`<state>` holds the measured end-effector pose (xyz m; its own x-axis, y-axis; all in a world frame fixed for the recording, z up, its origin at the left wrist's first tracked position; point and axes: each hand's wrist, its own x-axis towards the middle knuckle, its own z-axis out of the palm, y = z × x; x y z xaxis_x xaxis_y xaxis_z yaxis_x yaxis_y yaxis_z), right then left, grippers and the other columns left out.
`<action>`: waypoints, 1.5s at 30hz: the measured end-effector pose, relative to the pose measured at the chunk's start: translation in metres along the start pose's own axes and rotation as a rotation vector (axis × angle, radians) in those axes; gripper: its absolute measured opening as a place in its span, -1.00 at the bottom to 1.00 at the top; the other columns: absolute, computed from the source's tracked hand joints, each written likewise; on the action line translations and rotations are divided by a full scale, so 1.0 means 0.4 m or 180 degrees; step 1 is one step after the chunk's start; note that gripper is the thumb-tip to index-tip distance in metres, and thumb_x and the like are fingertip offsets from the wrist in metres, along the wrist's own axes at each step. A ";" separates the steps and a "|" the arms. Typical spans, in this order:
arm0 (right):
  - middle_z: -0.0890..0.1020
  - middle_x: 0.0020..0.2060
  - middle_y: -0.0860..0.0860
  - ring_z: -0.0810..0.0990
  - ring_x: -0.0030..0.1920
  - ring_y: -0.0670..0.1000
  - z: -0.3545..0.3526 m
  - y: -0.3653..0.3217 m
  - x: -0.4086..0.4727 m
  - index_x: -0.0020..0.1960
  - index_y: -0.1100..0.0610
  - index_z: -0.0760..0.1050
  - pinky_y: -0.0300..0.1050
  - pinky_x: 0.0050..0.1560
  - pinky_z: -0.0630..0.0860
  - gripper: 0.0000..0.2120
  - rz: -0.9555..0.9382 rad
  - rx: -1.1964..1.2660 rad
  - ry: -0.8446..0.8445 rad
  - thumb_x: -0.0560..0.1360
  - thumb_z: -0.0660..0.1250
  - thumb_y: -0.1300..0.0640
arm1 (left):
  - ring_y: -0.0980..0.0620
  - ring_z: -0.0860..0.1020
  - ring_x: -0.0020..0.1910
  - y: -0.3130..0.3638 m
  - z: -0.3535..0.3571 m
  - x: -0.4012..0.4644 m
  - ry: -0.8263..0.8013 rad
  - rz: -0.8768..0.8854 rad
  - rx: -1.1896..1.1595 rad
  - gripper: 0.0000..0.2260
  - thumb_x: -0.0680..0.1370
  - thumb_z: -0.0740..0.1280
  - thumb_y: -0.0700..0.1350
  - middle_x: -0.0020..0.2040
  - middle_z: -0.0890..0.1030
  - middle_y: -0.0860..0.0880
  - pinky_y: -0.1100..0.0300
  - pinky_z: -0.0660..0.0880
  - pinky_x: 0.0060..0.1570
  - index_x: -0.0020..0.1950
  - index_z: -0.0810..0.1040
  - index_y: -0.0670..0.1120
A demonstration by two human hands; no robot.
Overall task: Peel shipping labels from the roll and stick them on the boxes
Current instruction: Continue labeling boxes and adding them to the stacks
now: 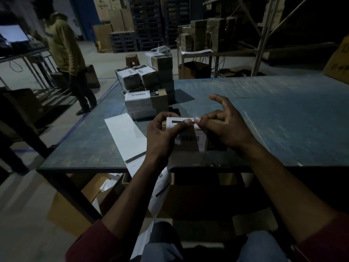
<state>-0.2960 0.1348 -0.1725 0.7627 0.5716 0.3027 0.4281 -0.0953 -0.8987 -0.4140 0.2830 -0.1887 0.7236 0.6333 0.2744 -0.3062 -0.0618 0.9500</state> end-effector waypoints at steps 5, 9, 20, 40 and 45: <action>0.76 -0.11 -0.03 0.72 -0.05 -0.03 0.003 0.004 -0.002 0.53 -0.06 0.26 0.09 0.14 0.61 -0.30 0.0130 0.0149 0.0122 0.49 0.49 0.16 | 0.02 0.56 -0.10 0.001 -0.003 0.013 0.0074 -0.0165 -0.0097 -0.82 0.60 0.31 -0.31 -0.11 0.65 0.02 0.23 0.50 -0.20 -0.05 0.64 -0.08; 0.76 -0.10 -0.02 0.73 -0.02 0.00 -0.008 0.017 0.002 0.49 -0.06 0.30 0.25 0.24 0.58 -0.39 0.0162 0.0213 0.0162 0.50 0.43 0.11 | 0.08 0.60 -0.06 0.024 -0.009 0.011 -0.0194 -0.0545 0.0141 -0.75 0.62 0.26 -0.23 -0.01 0.70 0.12 0.23 0.50 -0.20 0.06 0.69 0.05; 0.72 -0.19 0.18 0.68 -0.32 0.16 -0.027 0.016 0.024 0.21 0.05 0.56 0.12 -0.21 0.65 -0.77 0.0996 0.0141 0.0341 0.58 0.33 0.24 | -0.03 0.58 0.30 0.043 -0.051 0.022 -0.1140 -0.0623 0.0243 -0.61 0.65 0.28 0.19 0.43 0.52 0.03 -0.09 0.61 0.12 0.50 0.43 0.31; 0.28 0.59 -0.20 0.27 0.59 -0.10 -0.079 0.032 -0.013 0.64 -0.19 0.13 0.09 0.53 0.37 0.15 -0.1164 -0.1731 -0.1441 0.23 0.72 -0.11 | -0.22 0.65 0.09 0.037 -0.037 0.030 -0.0469 -0.2005 0.0035 -0.75 0.68 0.27 -0.12 0.30 0.58 -0.23 -0.09 0.72 -0.10 0.25 0.68 -0.10; 0.57 0.40 -0.05 0.60 0.33 -0.07 -0.080 0.065 0.005 0.57 -0.02 0.35 0.01 0.29 0.61 -0.07 -0.1366 -0.1265 -0.1232 0.29 0.70 0.11 | -0.32 0.71 -0.01 0.042 -0.052 0.028 -0.0493 -0.2318 0.0166 -0.64 0.70 0.23 0.17 0.15 0.66 -0.26 0.03 0.70 -0.25 0.20 0.67 -0.05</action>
<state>-0.2678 0.1074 -0.1852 0.2907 0.8674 0.4038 0.8539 -0.0448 -0.5185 -0.4237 0.3050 -0.1729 0.8122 0.4123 -0.4128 0.3109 0.2929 0.9042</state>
